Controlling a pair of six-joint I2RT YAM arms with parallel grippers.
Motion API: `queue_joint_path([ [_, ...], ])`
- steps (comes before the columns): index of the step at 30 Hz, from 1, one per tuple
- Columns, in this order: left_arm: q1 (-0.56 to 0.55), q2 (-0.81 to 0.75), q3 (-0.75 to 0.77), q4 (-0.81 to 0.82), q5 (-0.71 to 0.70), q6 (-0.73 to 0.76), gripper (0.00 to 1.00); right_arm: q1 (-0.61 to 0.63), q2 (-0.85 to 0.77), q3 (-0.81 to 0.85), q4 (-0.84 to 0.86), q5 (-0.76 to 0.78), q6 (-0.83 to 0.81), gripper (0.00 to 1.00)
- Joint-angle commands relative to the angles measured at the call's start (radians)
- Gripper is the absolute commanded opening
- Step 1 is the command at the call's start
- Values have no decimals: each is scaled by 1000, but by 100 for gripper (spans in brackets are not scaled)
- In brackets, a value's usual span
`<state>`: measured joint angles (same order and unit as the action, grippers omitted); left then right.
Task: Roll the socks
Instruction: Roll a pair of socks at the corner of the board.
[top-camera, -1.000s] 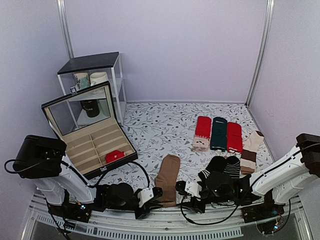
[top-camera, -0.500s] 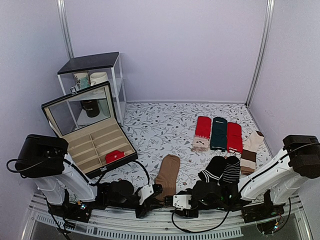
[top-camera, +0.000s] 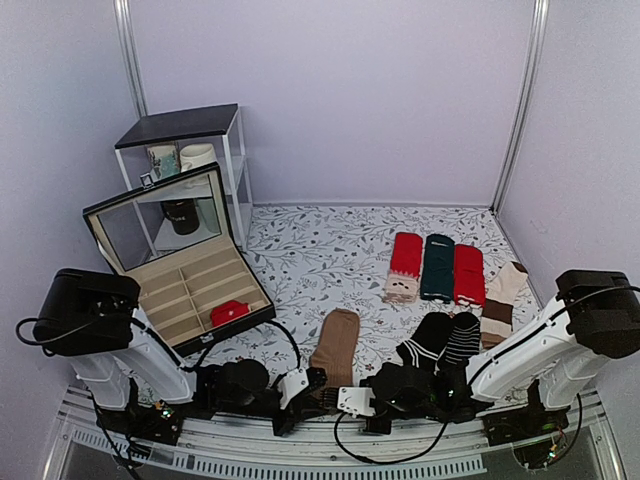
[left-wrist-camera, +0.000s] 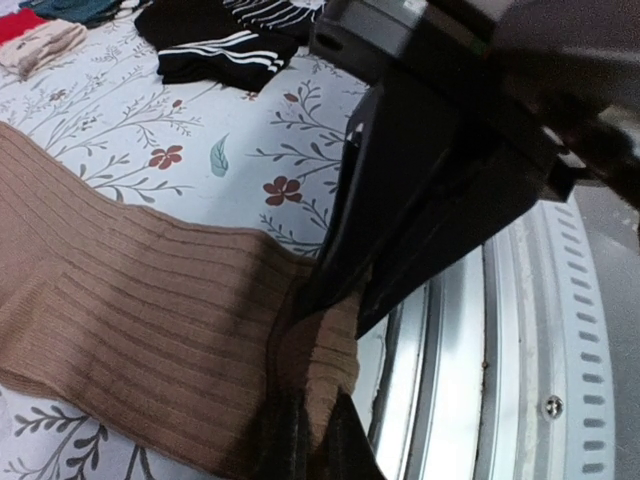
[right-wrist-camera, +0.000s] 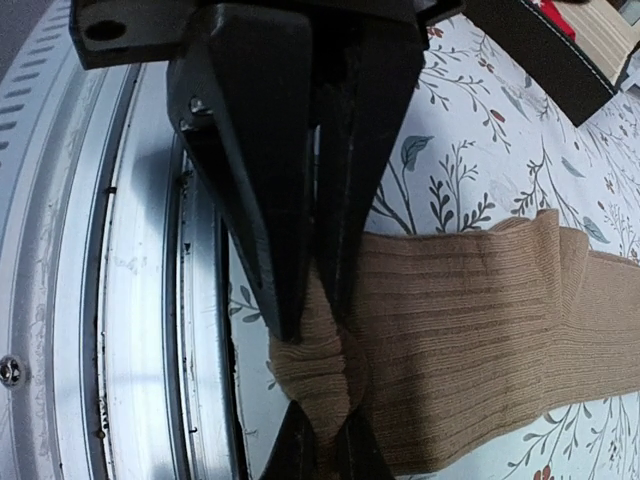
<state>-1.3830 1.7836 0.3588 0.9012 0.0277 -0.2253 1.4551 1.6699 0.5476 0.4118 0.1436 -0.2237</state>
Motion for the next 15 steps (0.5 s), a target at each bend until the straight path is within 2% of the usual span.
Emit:
queue_joint_path([
  [1, 14, 70, -21, -215, 13, -13, 0, 5, 39, 15, -78, 7, 53, 0],
  [2, 14, 61, -23, -217, -1, -15, 0, 3, 38, 11, -81, 0, 64, 0],
  [4, 13, 22, -43, -199, -27, -4, 23, -7, 33, 1, -85, -38, 107, 0],
  [5, 13, -10, -56, -180, -49, 6, 27, -12, 30, -8, -81, -77, 134, 0],
  [9, -13, -178, -115, -85, -165, 106, 33, -26, 33, -35, -55, -161, 236, 0],
  [12, -90, -280, -173, 66, -279, 322, 35, -43, 48, -51, -21, -257, 298, 0],
  [15, -99, -307, -158, 45, -285, 435, 37, -88, 72, -49, -19, -359, 351, 0],
])
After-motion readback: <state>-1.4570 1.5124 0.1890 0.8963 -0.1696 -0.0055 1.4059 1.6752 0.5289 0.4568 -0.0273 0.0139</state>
